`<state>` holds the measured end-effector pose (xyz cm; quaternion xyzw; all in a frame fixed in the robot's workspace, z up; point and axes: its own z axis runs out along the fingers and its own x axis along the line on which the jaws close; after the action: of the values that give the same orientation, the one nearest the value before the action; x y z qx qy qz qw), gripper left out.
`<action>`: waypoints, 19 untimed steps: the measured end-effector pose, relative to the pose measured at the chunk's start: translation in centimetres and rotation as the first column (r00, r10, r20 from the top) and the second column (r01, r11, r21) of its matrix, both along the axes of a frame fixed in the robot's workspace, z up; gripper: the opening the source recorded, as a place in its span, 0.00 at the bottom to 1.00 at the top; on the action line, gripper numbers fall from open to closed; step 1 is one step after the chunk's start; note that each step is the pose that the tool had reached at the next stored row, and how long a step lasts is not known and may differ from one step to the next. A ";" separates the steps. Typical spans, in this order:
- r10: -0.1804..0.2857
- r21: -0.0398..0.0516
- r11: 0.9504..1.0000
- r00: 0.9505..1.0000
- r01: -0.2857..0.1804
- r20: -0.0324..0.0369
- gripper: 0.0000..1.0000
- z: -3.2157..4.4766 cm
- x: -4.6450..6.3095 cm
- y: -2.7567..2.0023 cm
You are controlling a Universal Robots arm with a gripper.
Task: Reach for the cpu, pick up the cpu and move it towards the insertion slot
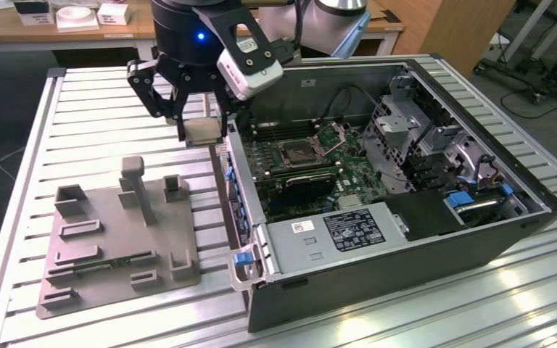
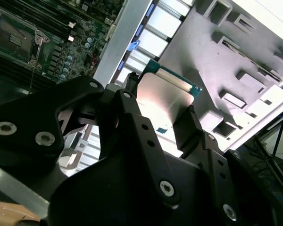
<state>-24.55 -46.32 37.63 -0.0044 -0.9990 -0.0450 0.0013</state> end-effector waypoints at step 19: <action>0.000 0.000 1.000 1.000 0.000 0.000 0.54 0.00 0.9 0.00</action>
<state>-23.60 -46.32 37.63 -0.0045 -0.9990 -0.0451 0.0013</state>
